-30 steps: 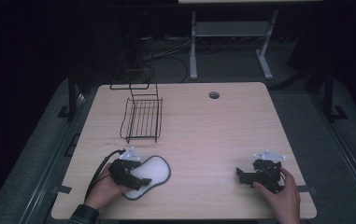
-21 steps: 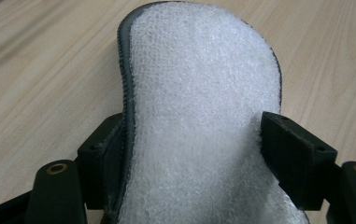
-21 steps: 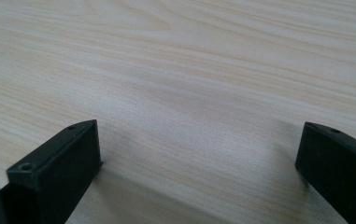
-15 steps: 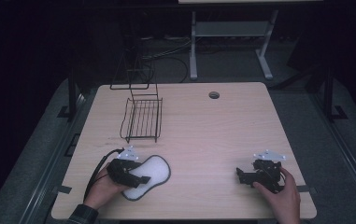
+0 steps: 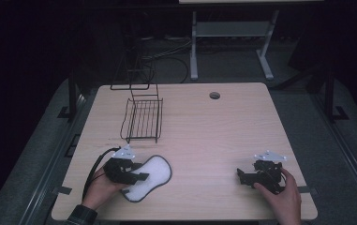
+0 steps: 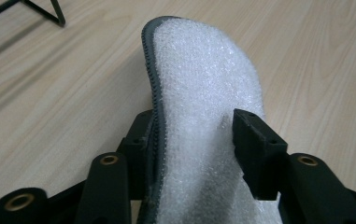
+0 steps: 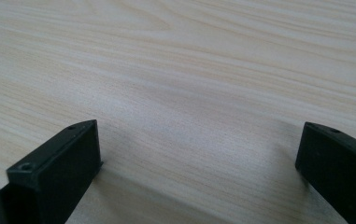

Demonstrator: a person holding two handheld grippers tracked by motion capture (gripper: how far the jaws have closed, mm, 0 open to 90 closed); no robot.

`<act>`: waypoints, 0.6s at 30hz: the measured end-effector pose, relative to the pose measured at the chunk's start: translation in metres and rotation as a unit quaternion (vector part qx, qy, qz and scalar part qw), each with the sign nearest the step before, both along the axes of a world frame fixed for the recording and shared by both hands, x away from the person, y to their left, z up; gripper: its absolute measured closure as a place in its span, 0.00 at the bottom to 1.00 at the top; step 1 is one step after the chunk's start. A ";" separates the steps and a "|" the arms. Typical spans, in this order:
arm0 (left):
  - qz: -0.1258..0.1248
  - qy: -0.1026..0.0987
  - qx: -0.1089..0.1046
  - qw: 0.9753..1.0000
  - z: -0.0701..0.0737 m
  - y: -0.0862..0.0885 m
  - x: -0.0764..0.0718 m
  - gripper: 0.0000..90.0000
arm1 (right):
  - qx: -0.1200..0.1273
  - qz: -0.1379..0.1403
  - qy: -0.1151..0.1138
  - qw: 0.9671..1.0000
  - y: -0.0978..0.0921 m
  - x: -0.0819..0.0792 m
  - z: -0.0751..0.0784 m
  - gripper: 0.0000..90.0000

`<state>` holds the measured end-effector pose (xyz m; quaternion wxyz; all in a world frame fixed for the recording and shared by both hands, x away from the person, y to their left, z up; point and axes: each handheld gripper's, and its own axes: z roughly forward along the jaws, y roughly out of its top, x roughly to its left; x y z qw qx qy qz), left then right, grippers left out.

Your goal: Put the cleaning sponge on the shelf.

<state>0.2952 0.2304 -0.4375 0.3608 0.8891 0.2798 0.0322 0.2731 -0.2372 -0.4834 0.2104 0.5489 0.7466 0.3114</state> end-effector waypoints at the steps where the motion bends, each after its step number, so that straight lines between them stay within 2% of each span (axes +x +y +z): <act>1: 0.000 -0.002 -0.003 1.000 0.001 0.001 0.000 0.62 | 0.000 0.000 0.000 1.000 0.000 0.000 0.000 0.00; 6: -0.003 -0.005 -0.018 1.000 0.005 0.003 0.000 0.67 | 0.000 0.000 0.000 1.000 0.000 0.000 0.000 0.00; 9: -0.001 -0.006 -0.034 0.999 0.009 0.006 -0.001 0.73 | 0.000 0.000 0.000 1.000 0.000 0.000 0.000 0.00; 12: 0.001 -0.009 -0.040 0.999 0.011 0.007 -0.001 0.75 | 0.000 0.000 0.000 1.000 0.000 0.000 0.000 0.00; 13: 0.003 -0.006 -0.050 0.999 0.012 0.008 -0.001 0.77 | 0.000 0.000 0.000 1.000 0.000 0.000 0.000 0.00; 18: 0.003 -0.005 -0.070 0.998 0.017 0.009 -0.002 0.83 | 0.000 0.000 0.000 1.000 0.000 0.000 0.000 0.00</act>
